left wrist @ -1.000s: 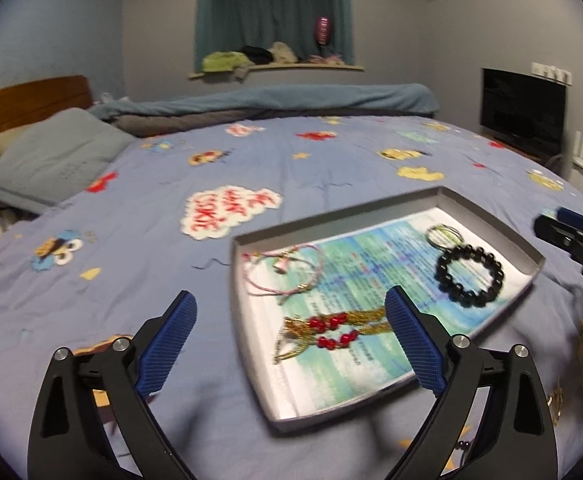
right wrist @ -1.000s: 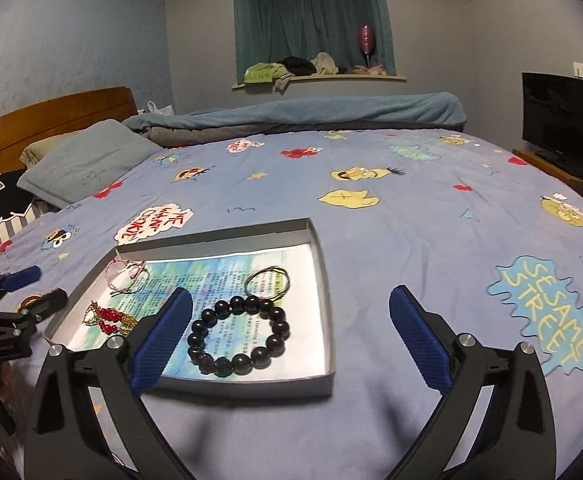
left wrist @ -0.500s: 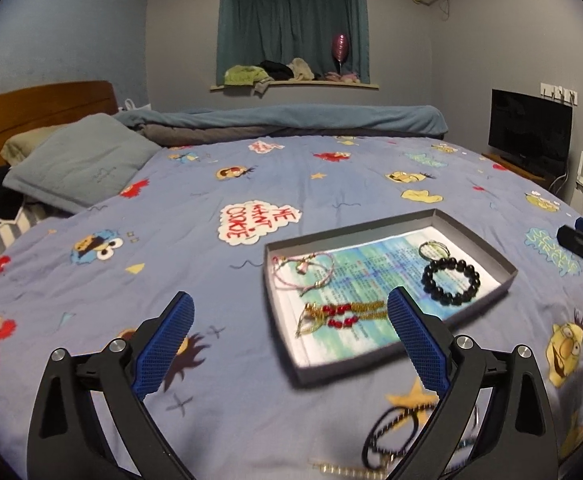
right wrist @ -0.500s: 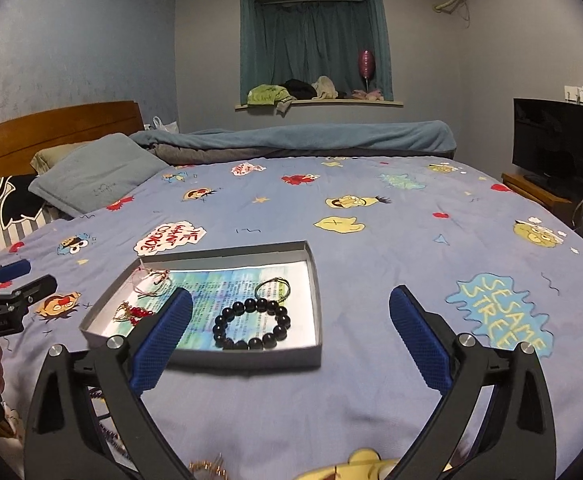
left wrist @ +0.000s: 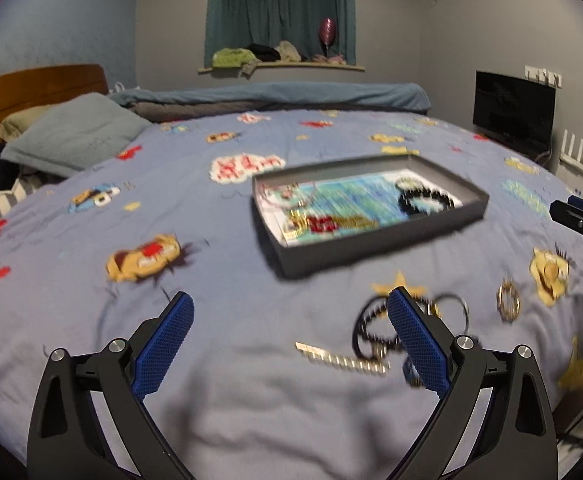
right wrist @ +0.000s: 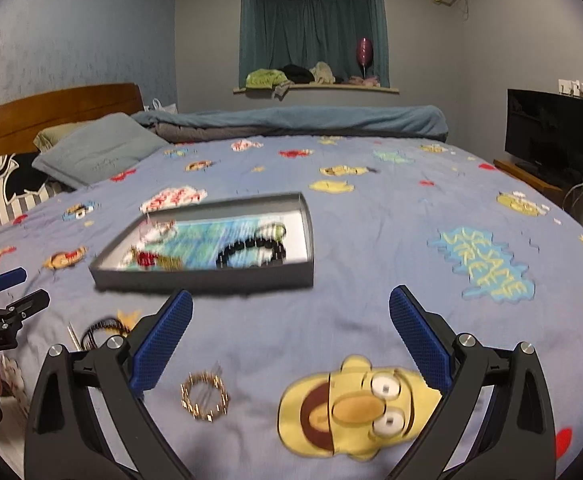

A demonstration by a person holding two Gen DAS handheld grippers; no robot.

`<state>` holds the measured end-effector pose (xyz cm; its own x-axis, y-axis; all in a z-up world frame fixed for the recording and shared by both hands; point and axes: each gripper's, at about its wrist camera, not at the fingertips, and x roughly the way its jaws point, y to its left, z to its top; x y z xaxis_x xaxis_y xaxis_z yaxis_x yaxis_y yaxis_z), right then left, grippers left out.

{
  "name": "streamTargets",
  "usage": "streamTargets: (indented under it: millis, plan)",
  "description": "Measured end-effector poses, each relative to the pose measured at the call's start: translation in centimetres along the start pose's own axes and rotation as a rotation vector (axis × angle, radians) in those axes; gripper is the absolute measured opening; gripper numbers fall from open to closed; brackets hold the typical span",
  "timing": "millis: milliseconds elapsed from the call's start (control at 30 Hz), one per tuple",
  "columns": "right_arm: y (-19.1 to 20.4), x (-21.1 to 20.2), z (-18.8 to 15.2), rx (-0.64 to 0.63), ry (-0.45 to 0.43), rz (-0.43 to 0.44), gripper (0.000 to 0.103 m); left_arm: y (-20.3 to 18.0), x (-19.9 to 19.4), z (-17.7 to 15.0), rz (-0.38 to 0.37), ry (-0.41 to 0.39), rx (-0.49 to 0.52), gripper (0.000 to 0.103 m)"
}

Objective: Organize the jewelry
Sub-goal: 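Move both open tools back over the remaining jewelry, then grasp the pearl hair clip with the left tool while the right grasps the gold clip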

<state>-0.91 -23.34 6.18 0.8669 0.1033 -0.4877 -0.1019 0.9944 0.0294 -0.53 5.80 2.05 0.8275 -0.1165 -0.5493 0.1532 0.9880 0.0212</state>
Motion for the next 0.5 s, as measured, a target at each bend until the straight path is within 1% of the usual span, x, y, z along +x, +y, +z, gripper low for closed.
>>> streamTargets:
  millis: [133, 267, 367, 433, 500]
  plan:
    - [0.3, 0.5, -1.7, -0.006, 0.020, -0.006, 0.097, -0.5, 0.3, -1.1, -0.002, 0.013, 0.015, 0.097]
    - [1.1, 0.7, -3.6, -0.035, 0.024, 0.006, 0.097, -0.8, 0.7, -2.3, -0.033, 0.016, 0.026, 0.097]
    - [1.4, 1.2, -4.8, -0.063, 0.054, 0.023, 0.097, -1.5, 1.3, -2.9, -0.045, 0.045, 0.066, 0.097]
    - [1.3, 1.6, -5.1, -0.059, 0.076, 0.032, 0.097, -1.8, 1.6, -3.0, -0.039, 0.054, 0.079, 0.097]
    - [1.1, 1.9, -5.3, -0.040, 0.095, 0.050, 0.097, -1.9, 1.8, -3.1, -0.059, 0.061, 0.079, 0.097]
